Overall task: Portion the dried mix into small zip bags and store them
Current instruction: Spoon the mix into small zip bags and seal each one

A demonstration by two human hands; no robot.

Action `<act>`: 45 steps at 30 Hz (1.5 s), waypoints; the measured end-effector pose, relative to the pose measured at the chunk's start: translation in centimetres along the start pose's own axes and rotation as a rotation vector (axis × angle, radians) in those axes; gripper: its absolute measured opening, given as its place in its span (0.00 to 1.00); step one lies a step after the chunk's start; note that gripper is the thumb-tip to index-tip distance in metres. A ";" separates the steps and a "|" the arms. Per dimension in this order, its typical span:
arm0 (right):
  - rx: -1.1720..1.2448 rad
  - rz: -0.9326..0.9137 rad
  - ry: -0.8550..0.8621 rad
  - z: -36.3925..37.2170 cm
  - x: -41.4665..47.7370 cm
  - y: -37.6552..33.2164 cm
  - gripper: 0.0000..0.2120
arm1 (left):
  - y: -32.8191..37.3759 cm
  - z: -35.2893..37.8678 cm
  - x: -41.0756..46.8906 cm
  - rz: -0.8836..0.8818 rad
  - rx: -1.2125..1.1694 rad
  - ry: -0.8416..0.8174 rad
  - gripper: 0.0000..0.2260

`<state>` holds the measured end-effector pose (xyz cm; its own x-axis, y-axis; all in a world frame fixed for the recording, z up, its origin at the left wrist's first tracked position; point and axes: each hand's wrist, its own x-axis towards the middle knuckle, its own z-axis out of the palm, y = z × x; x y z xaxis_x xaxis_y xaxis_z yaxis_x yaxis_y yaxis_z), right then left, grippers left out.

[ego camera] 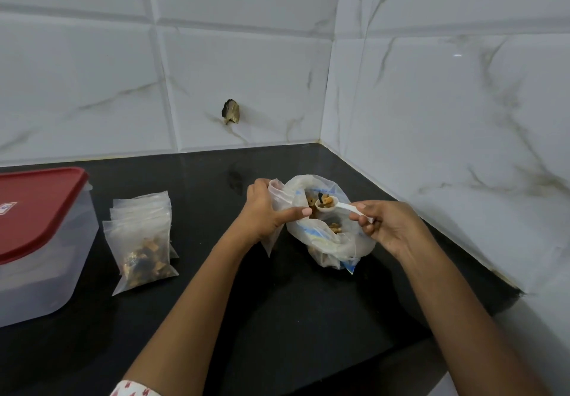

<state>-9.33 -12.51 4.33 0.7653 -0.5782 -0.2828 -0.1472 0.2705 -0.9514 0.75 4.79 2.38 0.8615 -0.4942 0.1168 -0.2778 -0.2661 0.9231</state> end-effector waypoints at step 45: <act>-1.318 -1.329 -0.141 4.2 -4.0 -0.4 0.14 | -0.9 -0.3 -0.2 0.123 -0.109 0.054 0.23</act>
<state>-9.69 -7.15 6.37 0.7998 0.1923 0.5686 0.2365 -0.9716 -0.0040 0.96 5.39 1.67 0.8461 -0.4718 0.2481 -0.3374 -0.1136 0.9345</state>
